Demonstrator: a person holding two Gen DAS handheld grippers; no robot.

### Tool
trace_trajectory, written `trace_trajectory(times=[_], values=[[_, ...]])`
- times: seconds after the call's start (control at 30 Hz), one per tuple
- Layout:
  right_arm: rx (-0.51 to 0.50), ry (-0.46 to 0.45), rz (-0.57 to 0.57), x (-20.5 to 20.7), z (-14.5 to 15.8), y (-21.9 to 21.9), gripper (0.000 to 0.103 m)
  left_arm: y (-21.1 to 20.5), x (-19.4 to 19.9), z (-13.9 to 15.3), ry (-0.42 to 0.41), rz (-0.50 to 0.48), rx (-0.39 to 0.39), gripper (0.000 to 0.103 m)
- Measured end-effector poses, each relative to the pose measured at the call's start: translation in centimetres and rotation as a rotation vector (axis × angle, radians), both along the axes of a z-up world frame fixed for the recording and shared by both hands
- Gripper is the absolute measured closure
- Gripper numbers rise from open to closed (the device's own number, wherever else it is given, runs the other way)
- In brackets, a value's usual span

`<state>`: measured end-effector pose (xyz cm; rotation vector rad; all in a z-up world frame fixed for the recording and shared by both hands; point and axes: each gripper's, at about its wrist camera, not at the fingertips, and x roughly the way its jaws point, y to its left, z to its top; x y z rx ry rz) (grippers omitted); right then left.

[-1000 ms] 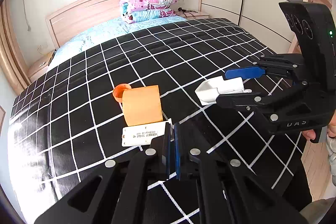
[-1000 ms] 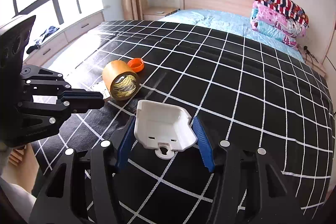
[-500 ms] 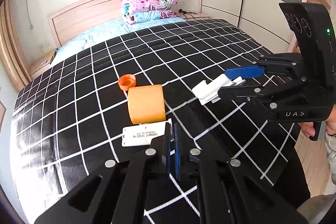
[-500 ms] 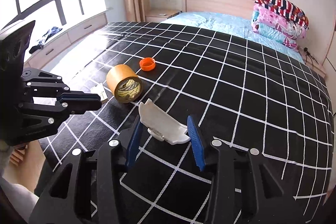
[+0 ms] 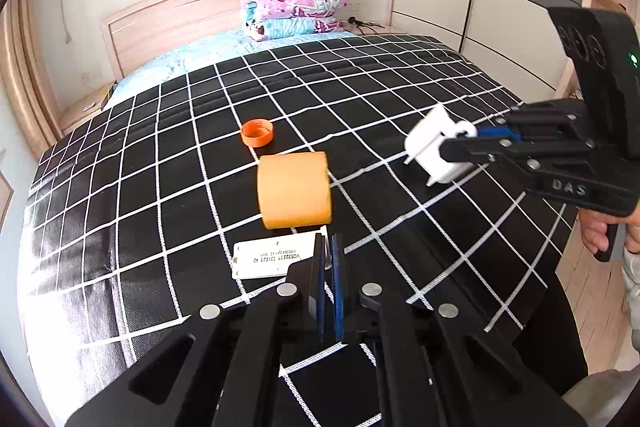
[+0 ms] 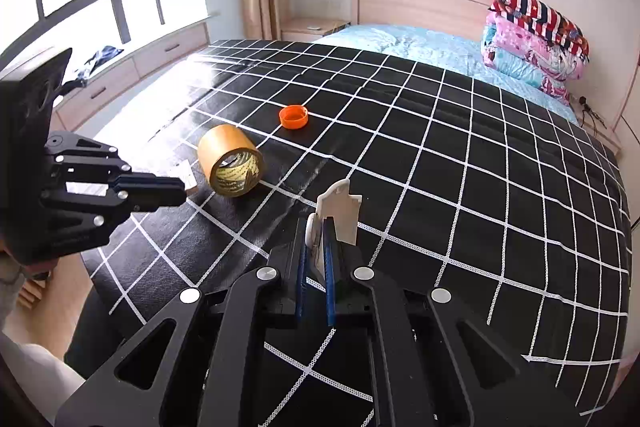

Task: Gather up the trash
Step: 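Carry the white holder and paper label over the bin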

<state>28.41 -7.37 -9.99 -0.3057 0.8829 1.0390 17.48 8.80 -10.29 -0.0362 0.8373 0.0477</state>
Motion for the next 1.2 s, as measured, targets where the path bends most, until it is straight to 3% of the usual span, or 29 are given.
trace_trajectory(times=[0.37, 0.6, 0.97, 1.2], values=[[0.022, -0.008, 0.003, -1.0, 0.9, -0.5, 0.096, 0.0, -1.6, 0.7, -0.014, 0.007, -0.006, 0.1], [0.04, -0.031, 0.034, -3.6, 2.5, -1.3, 0.096, -1.3, -4.8, 1.8, -0.039, -0.025, -0.04, 0.1], [0.069, -0.026, 0.105, -10.7, 4.3, -3.6, 0.096, -5.5, -11.7, 2.8, -0.065, -0.106, -0.112, 0.1], [0.045, 0.039, 0.151, -15.5, 2.6, -5.6, 0.096, -8.5, -14.0, 1.3, -0.015, -0.164, -0.173, 0.1]])
